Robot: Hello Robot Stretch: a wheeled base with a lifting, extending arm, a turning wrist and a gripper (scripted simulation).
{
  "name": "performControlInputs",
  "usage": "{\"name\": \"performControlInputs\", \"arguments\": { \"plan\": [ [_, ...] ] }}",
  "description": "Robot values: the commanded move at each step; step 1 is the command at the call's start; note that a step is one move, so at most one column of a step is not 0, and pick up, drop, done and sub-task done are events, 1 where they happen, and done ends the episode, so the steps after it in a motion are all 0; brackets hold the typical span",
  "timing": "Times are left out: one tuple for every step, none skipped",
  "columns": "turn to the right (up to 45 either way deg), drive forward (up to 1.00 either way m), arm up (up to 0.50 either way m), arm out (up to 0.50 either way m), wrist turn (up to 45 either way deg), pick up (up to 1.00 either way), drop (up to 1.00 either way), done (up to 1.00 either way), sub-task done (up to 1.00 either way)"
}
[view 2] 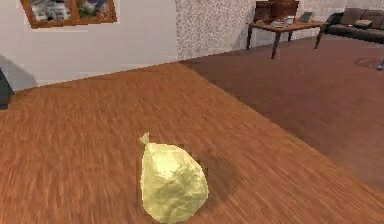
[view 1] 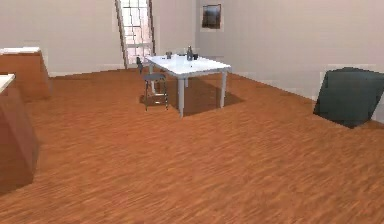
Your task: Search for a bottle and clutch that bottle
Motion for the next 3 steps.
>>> {"name": "performControlInputs", "arguments": {
  "plan": [
    [18.0, 0.00, 0.00, 0.00, 0.0, 0.00, 0.00, 0.00, 0.00],
    [0.0, 0.70, 0.00, 0.00, 0.0, 0.00, 0.00, 0.00, 0.00],
    [0.0, 1.00, 0.00, 0.00, 0.0, 0.00, 0.00, 0.00, 0.00]
  ]
}}
